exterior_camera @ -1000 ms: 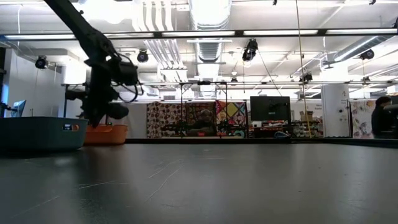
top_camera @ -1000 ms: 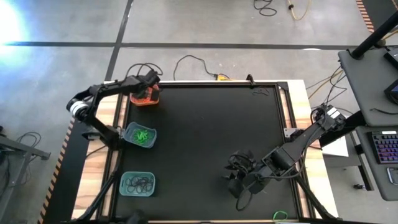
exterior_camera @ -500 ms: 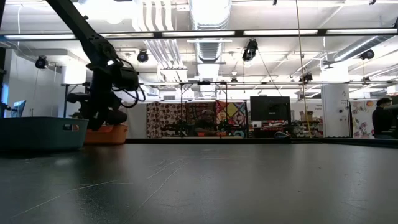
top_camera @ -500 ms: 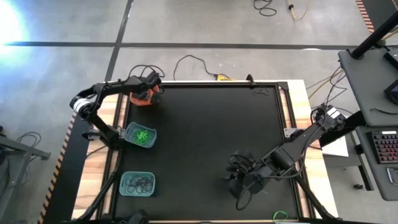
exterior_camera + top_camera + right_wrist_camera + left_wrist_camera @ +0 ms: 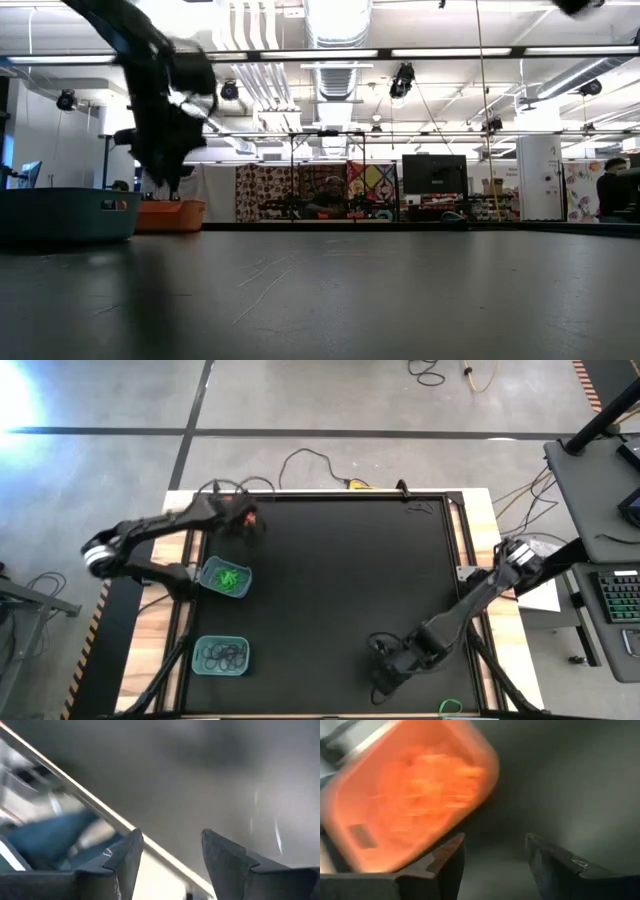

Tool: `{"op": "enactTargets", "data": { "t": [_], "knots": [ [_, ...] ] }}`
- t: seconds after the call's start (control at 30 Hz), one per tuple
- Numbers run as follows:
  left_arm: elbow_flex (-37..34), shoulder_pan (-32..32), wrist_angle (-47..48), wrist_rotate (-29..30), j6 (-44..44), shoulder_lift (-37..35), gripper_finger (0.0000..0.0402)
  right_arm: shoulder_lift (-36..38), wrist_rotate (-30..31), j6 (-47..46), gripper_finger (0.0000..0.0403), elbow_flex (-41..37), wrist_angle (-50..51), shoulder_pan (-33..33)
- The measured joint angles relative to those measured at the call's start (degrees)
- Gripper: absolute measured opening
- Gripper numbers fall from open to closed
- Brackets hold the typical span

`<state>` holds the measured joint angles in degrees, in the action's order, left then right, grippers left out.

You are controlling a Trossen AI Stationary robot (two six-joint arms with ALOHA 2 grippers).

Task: Sort rubber bands into baskets
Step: Put the green rubber band into the blue bin

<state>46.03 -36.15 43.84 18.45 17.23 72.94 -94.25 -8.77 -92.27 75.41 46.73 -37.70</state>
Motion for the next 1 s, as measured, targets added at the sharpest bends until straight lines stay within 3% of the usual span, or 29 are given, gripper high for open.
{"op": "enactTargets", "data": {
  "t": [0.13, 0.33, 0.5, 0.6, 0.87, 1.0],
  "knots": [
    [-3.9, 14.6, -5.2, -4.6, 4.3, -9.6, 0.0191, -3.8, -12.2, -5.2, 0.0194, -0.2, -0.6, -2.3],
    [-8.7, 39.7, -18.9, -5.0, 6.1, -18.4, 0.0187, -7.6, -23.3, -13.2, 0.0194, -0.4, -1.3, -6.7],
    [-11.2, 54.3, -27.5, 3.4, 8.0, -19.1, 0.0187, -11.6, -32.0, -12.8, 0.0194, -0.5, -2.6, -9.1],
    [-11.1, 58.7, -27.4, 8.4, 11.4, -18.2, 0.0187, -13.2, -33.6, -12.1, 0.0194, -0.7, -3.3, -10.5],
    [-7.1, 62.1, -24.7, 9.1, 13.3, -15.6, 0.0187, -15.0, -33.6, -10.0, 0.0175, -3.5, -5.3, -11.8],
    [-4.6, 62.1, -21.1, 9.1, 13.7, -14.0, 0.0187, -14.9, -33.6, -10.3, 0.0152, -7.4, -12.9, -11.9]
  ]
}}
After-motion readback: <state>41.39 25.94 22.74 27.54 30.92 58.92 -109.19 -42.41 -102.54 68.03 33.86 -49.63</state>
